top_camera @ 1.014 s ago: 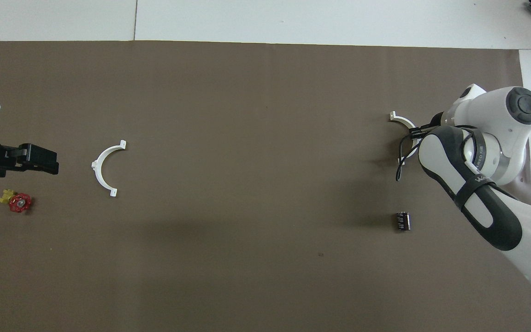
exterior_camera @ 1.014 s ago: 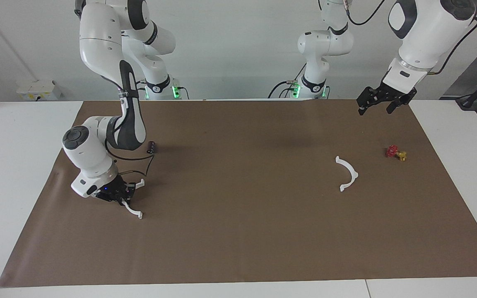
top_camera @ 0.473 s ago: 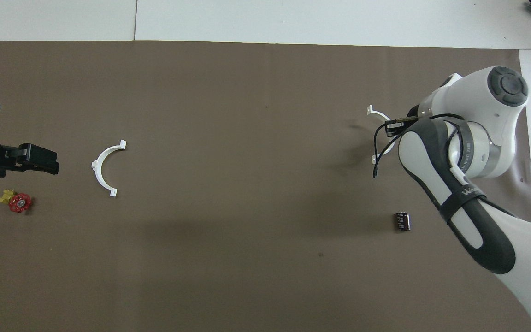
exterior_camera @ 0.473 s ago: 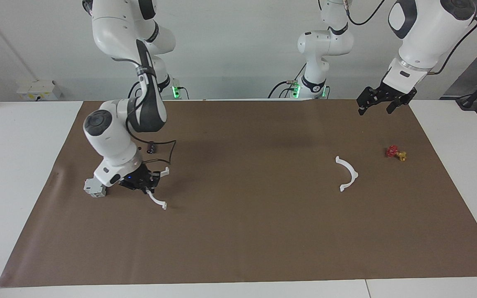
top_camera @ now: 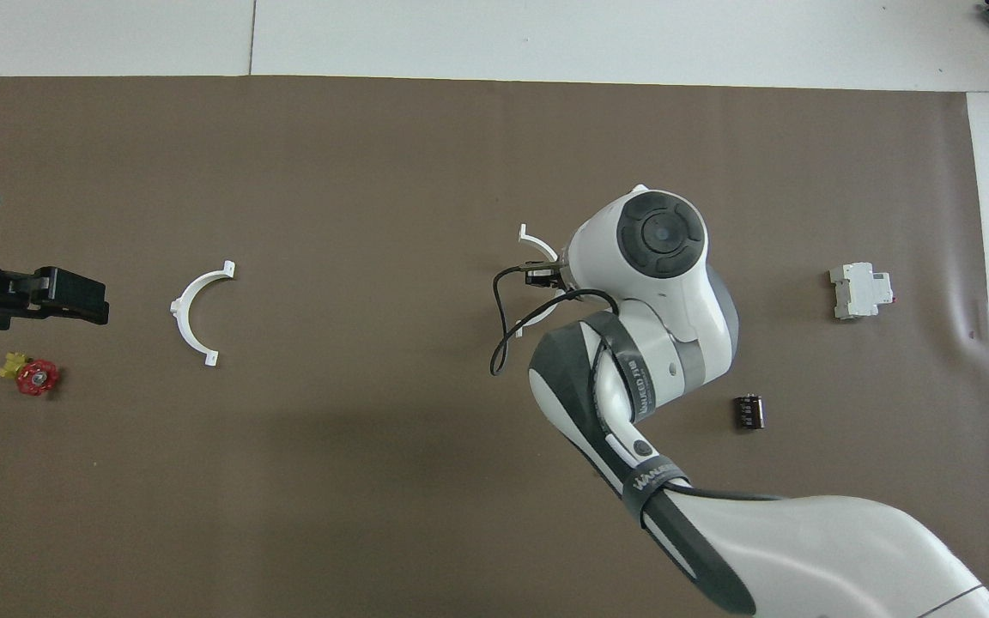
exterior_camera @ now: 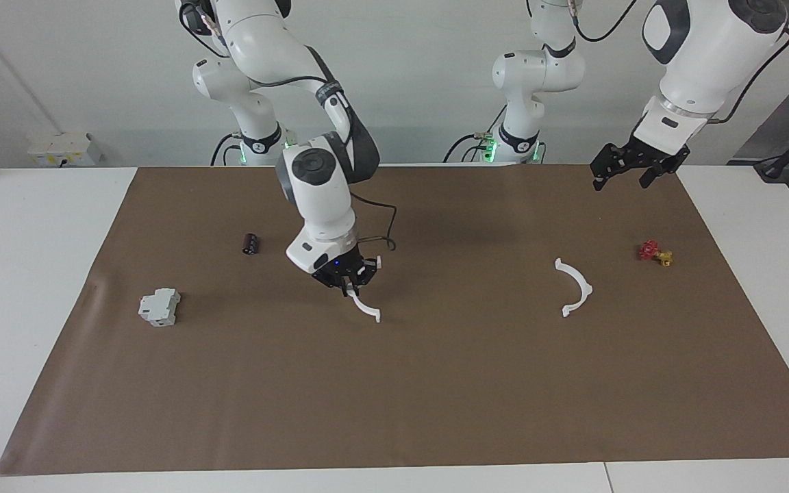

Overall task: Assemble drain pipe with both arms
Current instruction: 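Carry the half-ring toward the table center with the right gripper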

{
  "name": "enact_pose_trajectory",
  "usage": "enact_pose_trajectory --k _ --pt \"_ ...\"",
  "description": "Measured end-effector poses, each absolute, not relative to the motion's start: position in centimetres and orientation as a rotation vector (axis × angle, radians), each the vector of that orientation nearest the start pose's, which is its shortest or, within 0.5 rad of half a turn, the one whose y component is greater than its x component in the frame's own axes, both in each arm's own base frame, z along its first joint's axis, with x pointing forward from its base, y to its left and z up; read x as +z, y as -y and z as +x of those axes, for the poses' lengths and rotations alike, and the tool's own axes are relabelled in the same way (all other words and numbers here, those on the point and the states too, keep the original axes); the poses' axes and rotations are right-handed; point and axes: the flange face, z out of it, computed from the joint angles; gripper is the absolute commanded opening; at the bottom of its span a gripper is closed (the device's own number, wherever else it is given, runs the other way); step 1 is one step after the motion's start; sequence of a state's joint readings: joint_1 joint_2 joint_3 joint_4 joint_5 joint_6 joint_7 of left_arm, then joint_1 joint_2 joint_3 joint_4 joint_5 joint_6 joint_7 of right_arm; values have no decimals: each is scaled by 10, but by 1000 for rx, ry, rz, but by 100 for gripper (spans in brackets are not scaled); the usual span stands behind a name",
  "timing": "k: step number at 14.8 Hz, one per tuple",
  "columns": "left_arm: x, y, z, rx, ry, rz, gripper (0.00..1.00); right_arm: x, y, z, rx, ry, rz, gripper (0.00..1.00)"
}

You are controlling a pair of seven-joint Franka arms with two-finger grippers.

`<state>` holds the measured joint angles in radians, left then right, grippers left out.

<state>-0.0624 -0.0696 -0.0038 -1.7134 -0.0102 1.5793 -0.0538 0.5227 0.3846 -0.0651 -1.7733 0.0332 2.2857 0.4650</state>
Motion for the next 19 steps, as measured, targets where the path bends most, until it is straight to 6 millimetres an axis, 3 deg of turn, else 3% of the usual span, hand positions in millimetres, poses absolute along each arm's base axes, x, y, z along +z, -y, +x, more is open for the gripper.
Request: enact_pose_trajectory --k 2,4,10,19 --pt "596 36 529 102 -19 -3146 100 338 -324 581 -199 -79 -3095 0" --pt "596 36 529 102 -18 -3146 100 323 -339 575 -203 -89 -3096 0" --pt "596 36 529 102 -18 -3146 100 306 -337 577 -236 77 -3153 0" --pt "596 36 529 102 -18 -3146 100 299 -347 570 -222 184 -3155 0"
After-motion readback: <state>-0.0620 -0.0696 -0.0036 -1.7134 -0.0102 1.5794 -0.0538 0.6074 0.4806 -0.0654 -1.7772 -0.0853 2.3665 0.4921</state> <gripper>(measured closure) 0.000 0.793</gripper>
